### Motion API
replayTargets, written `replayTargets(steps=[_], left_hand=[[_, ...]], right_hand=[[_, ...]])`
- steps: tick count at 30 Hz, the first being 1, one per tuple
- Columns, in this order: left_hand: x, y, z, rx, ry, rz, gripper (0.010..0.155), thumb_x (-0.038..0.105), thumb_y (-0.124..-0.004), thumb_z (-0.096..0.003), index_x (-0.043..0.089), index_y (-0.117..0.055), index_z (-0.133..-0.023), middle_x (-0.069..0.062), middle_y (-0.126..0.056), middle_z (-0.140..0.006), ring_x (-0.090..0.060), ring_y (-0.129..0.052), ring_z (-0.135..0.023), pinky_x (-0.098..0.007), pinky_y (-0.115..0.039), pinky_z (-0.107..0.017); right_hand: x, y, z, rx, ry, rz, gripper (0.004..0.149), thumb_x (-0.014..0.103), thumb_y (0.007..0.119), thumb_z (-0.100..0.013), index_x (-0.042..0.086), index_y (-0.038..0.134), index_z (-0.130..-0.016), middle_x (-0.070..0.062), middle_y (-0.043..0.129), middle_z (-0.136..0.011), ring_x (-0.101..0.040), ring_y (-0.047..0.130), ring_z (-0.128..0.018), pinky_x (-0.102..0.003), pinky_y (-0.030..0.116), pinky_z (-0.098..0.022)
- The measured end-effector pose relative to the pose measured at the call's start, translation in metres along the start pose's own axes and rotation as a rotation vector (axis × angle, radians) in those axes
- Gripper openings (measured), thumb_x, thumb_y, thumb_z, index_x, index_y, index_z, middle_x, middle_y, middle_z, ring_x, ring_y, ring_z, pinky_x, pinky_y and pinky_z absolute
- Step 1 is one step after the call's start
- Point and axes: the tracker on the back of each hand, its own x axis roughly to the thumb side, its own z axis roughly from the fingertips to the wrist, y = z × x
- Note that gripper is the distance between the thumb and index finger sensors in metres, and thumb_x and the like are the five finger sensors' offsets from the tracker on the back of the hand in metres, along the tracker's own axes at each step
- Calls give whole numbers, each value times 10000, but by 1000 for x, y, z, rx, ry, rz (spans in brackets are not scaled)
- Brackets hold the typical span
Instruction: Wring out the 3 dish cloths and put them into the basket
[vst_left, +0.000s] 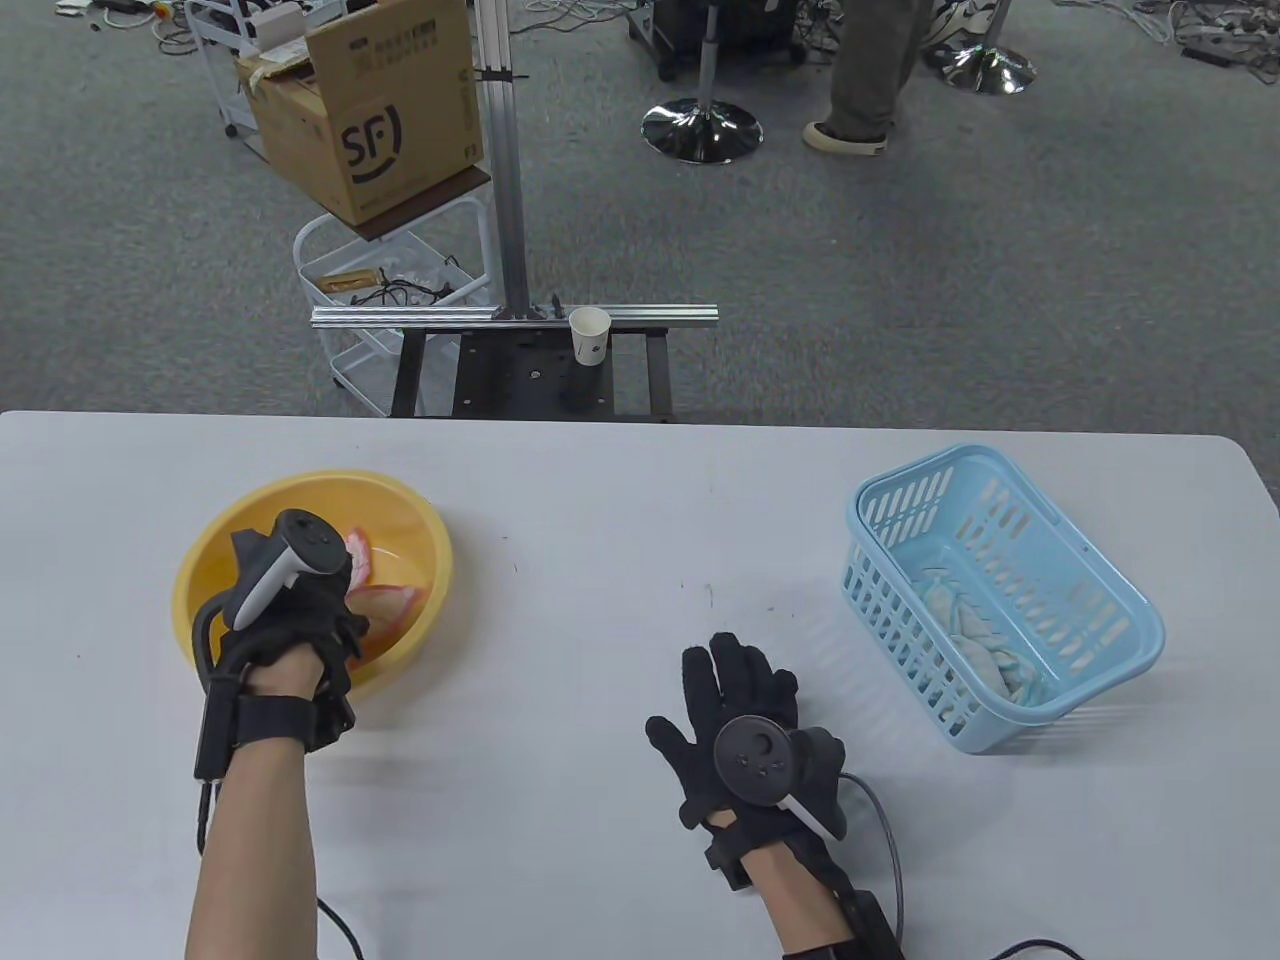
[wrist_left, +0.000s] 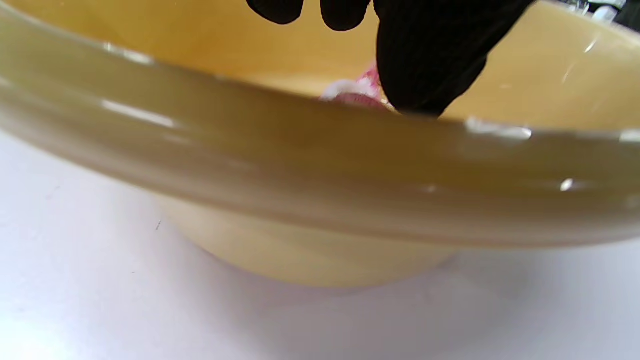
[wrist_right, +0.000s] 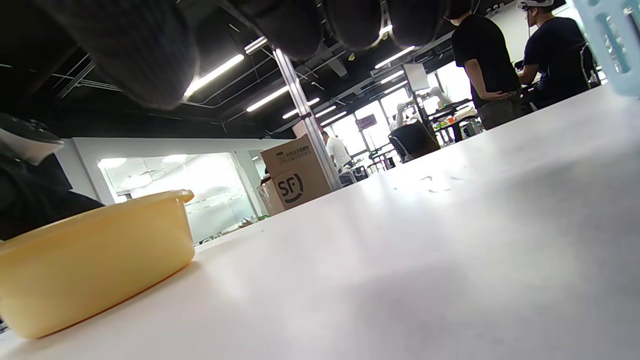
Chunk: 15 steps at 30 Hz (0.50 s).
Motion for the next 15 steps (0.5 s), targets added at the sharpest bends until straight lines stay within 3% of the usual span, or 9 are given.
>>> replayTargets(steps=[15], left_hand=[[18,-5,-40,-187,65,-148,859,340,-897,-488,413,-321,-1121,99,-512,-1138,-290,-545,-1080,-573,-387,-826]], right_hand=[[-4,-1,0,7,6,-1,781,604,756,-516,146,470,-1080,-194,415,-1146,-515,488,-1029,-745,394,-688]])
